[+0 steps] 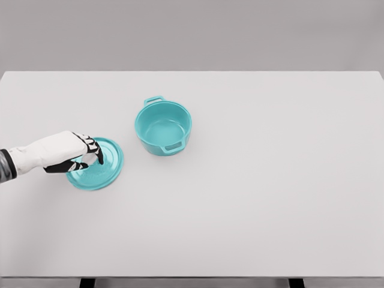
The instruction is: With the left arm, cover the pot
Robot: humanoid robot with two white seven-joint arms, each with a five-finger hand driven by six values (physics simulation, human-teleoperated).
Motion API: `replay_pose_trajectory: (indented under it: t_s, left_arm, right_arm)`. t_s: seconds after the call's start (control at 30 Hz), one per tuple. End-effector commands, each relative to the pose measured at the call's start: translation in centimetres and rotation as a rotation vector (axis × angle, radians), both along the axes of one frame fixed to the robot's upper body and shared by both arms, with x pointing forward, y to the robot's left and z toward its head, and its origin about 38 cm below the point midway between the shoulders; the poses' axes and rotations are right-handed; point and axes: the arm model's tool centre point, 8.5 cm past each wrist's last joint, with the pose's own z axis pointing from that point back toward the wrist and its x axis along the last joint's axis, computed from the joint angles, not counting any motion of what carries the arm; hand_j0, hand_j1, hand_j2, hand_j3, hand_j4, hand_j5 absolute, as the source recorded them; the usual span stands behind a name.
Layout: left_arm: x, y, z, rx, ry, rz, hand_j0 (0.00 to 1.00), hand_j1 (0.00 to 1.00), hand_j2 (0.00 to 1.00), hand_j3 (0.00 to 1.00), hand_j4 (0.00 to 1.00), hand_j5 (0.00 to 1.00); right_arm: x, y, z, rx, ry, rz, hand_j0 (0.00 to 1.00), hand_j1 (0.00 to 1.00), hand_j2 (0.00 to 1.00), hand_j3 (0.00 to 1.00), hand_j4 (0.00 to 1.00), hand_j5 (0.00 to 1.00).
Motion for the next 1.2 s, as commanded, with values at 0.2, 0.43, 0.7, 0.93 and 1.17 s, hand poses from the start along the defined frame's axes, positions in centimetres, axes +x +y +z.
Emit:
replay_pose_trajectory:
  t_s: [0.2,0.43,0.7,0.93,1.17]
  left_arm:
    - [0.0,-0.7,1.6,-0.008,-0.042,-0.024,0.52,0.52,0.52,0.52,0.52,0.52]
    - [0.2,-0.4,2.0,-0.010,-0.052,-0.016,0.51,0.51,0.51,0.51,0.51,0.51]
    - [0.1,-0.5,3.2,-0.014,-0.091,-0.020,0.50,0.50,0.50,0.50,0.50,0.50]
    - [0.2,-0.5,4.0,-0.017,-0.113,-0.020,0.50,0.50,0.50,0.50,0.50,0.50]
    - [0.7,-0.7,5.1,-0.018,-0.144,-0.024,0.50,0.50,0.50,0.50,0.50,0.50]
  right_arm:
    - [0.0,0.0,0.0,0.000,0.000,0.000,1.00,1.00,1.00,1.00,1.00,1.00]
    - [0.0,0.0,0.0,0.000,0.000,0.000,1.00,1.00,1.00,1.00,1.00,1.00]
    - [0.0,0.0,0.0,0.000,-0.001,0.000,1.00,1.00,1.00,1.00,1.00,1.00]
    - [0.1,0.0,0.0,0.000,-0.003,0.000,1.00,1.00,1.00,1.00,1.00,1.00]
    - [0.1,0.0,0.0,0.000,-0.003,0.000,1.00,1.00,1.00,1.00,1.00,1.00]
